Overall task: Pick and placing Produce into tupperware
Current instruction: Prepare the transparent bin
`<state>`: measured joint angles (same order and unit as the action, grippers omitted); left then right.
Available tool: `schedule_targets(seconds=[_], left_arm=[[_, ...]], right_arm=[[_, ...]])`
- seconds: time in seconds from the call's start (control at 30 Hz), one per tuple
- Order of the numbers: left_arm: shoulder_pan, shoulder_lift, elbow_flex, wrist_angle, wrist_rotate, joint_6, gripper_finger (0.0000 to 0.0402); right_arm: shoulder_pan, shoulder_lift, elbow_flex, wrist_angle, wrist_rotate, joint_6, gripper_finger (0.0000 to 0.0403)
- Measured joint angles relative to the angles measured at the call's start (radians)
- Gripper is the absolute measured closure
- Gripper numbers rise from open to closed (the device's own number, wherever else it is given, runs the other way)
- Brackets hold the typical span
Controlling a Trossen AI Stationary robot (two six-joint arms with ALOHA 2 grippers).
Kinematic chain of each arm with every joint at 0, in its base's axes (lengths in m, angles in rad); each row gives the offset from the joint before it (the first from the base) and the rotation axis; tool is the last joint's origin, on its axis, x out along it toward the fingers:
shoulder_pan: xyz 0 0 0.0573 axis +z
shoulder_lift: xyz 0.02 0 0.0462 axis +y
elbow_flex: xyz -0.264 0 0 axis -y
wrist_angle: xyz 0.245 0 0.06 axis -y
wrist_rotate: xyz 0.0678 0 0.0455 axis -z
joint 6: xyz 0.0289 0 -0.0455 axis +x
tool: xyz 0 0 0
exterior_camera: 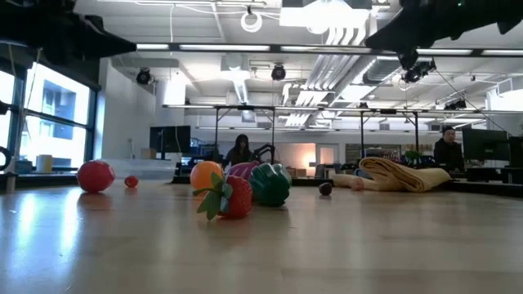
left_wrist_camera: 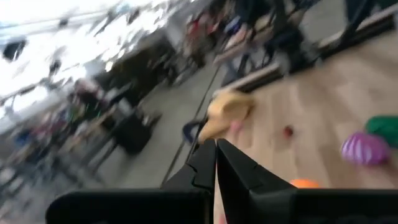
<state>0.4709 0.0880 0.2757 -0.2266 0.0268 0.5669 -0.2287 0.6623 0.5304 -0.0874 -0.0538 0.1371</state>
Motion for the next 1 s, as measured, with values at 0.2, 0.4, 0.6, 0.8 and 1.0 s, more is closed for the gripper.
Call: schedule_targets(seconds=[0.2,0.4,0.6,0.8,1.0], left_arm=[[0.000,0.111,0.010,-0.005,-0.279,-0.082,0.0396],[0.000,0.363,0.139,-0.017,-0.463,-0.143,0.0396],[0.086,0.700,0.411,-0.198,-0.465,-0.221,0.0396],[0.353,1.042,0.659,-0.391,-0.135,-0.235,0.0396],[0.563,1.350,0.806,-0.605,0.001,-0.208,0.0396]], right_arm=[[0.000,0.127,0.057,0.000,0.028,-0.007,0.0402],[0.000,0.216,0.129,0.000,0.022,-0.007,0.0402],[0.000,0.265,0.172,-0.033,0.019,0.005,0.0402],[0.000,0.276,0.176,-0.096,0.019,0.015,0.0402],[0.000,0.276,0.176,-0.128,0.019,0.019,0.0402]])
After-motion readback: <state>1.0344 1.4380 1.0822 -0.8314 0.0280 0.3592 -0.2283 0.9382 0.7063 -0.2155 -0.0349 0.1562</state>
